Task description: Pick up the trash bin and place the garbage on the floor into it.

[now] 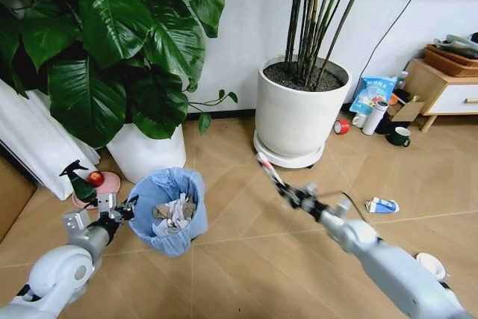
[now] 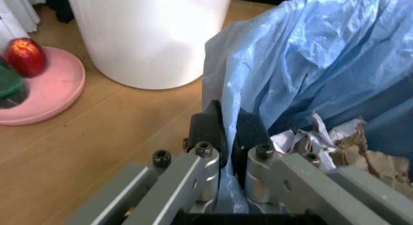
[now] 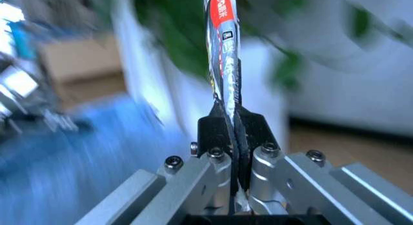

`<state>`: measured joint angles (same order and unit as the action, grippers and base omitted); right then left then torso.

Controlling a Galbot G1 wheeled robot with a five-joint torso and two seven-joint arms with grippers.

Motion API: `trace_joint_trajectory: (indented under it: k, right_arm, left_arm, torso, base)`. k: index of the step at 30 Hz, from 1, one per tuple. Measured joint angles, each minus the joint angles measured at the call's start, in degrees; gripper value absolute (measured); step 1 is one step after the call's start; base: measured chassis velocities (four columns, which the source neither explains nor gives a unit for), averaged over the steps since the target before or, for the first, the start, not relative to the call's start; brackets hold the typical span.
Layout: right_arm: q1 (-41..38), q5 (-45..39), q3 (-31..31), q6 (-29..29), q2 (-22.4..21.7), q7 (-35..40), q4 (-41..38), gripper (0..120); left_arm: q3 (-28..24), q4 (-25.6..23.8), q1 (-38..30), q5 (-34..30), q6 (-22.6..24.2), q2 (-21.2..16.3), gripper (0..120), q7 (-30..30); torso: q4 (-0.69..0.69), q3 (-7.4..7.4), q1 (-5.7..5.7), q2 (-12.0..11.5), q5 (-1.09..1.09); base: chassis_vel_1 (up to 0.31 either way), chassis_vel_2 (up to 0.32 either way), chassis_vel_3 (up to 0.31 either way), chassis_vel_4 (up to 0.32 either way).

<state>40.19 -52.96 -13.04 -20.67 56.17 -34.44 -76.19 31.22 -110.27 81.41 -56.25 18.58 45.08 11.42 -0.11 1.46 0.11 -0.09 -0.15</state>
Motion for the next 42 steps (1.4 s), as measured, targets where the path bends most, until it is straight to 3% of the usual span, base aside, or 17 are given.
trace_joint_trajectory:
  k: [1, 4, 7, 12, 16, 21, 24, 36, 39, 42]
  right_arm:
    - [-3.2, -1.1, -2.8, -0.5, 2.0, -0.4, -0.3, 0]
    - [-6.8, -2.6, -7.1, -1.1, 5.8, -1.5, 0.3, 0]
    - [-11.0, -4.0, -11.8, -2.5, 13.0, -3.1, 3.1, 0]
    - [-13.1, -4.2, -15.1, -3.2, 19.3, -5.2, 7.9, 0]
    - [-13.3, -3.9, -16.7, -3.3, 21.2, -5.6, 10.6, 0]
    - [-13.3, -2.8, -17.3, -3.2, 21.3, -5.4, 11.6, 0]
    - [-13.7, -2.5, -18.2, -2.8, 20.5, -5.1, 11.2, 17]
    - [-13.9, -2.6, -18.9, -2.3, 18.6, -4.2, 8.9, 58]
    - [-12.3, -1.7, -17.2, -3.4, 16.5, 2.8, 5.5, 73]
    - [-10.9, -0.3, -15.1, -4.0, 14.0, 7.3, 3.9, 81]
  left_arm:
    - [-0.1, 0.0, 0.0, 0.0, 0.0, -0.3, 0, 0.0]
    - [-0.3, 0.0, 0.0, -0.1, 0.0, -0.4, 0, 0.0]
    - [-0.6, -0.1, 0.1, -0.1, 0.0, -0.1, 0, 0.0]
    - [-0.9, -0.3, 0.2, 0.2, 0.0, 0.5, 0, -0.1]
    - [-0.9, -0.5, 0.2, 0.2, 0.0, 0.6, 0, -0.2]
    - [-0.9, -0.6, 0.1, 0.1, 0.1, 0.6, 0, -0.2]
    - [-0.9, -0.6, 0.0, 0.1, 0.1, 0.7, 0, -0.2]
    - [-0.7, -0.3, -0.6, 0.0, 0.1, 0.9, 0, -0.2]
    - [0.1, -0.3, -0.2, -0.1, 0.1, 1.1, 0, -0.2]
    - [1.5, -0.7, 1.0, 0.1, 0.1, 1.9, 0, -0.2]
  torso:
    - [-0.01, -0.01, 0.00, 0.0, -0.10]
    - [0.00, 0.01, 0.01, 0.0, -0.02]
    - [0.01, 0.00, 0.00, 0.0, -0.05]
    - [-0.01, 0.00, 0.00, 0.0, -0.05]
    - [-0.03, 0.00, 0.00, 0.0, -0.04]
    - [-0.03, 0.00, 0.00, 0.0, -0.04]
    - [-0.03, 0.00, 0.00, 0.0, -0.04]
    - [-0.02, 0.00, 0.00, 0.0, -0.03]
    - [-0.01, 0.00, 0.00, 0.0, -0.01]
    - [0.00, 0.00, 0.00, 0.0, -0.01]
  base:
    - [0.000, 0.000, 0.000, 0.000]
    - [0.000, 0.000, 0.000, 0.000]
    - [0.000, 0.000, 0.000, 0.000]
    - [0.000, 0.000, 0.000, 0.000]
    - [0.000, 0.000, 0.000, 0.000]
    - [0.000, 0.000, 0.000, 0.000]
    - [0.000, 0.000, 0.000, 0.000]
    - [0.000, 0.000, 0.000, 0.000]
    - [0.000, 0.000, 0.000, 0.000]
    - [0.000, 0.000, 0.000, 0.000]
